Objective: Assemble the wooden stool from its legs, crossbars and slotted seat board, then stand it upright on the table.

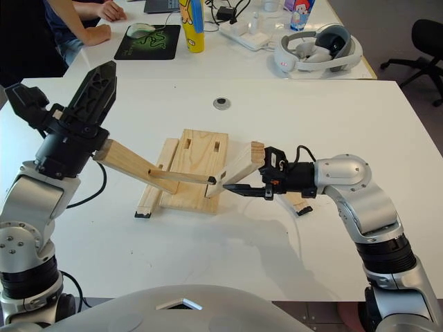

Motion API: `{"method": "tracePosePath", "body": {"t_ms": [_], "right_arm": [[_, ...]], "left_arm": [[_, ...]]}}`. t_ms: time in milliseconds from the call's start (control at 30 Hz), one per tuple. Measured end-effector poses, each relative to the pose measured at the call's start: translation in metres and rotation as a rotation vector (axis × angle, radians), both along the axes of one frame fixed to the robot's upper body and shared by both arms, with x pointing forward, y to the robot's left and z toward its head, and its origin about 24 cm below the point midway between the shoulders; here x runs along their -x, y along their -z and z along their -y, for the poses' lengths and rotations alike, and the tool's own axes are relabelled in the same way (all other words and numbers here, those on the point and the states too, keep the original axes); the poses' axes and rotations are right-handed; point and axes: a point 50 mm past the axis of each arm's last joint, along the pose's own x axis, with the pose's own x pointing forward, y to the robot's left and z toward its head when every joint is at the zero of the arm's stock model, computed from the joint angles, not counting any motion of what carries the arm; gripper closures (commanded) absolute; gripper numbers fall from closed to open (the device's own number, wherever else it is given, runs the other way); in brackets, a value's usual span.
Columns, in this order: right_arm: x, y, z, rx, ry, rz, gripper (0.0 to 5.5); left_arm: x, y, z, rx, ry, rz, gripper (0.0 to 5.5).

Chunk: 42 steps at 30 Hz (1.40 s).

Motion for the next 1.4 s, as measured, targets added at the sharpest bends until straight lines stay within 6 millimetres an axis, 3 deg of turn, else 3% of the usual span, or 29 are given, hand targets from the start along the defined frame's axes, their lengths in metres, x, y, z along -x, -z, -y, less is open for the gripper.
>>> {"method": "tracePosePath", "body": {"t_ms": [800, 1133, 1400], "right_arm": [[-0.003, 0.001, -0.008, 0.058, -0.049, 0.039, 3.45], [-0.021, -0.008, -0.009, 0.083, -0.089, -0.032, 3.45], [-0.019, -0.012, -0.009, 0.11, -0.12, 0.023, 3.45]], "left_arm": [[0.002, 0.005, -0.002, 0.057, -0.035, 0.004, 2.04], [0.003, 0.006, -0.001, 0.067, -0.063, 0.016, 2.04], [0.007, 0.007, 0.001, 0.075, -0.073, 0.021, 2.04]]}}
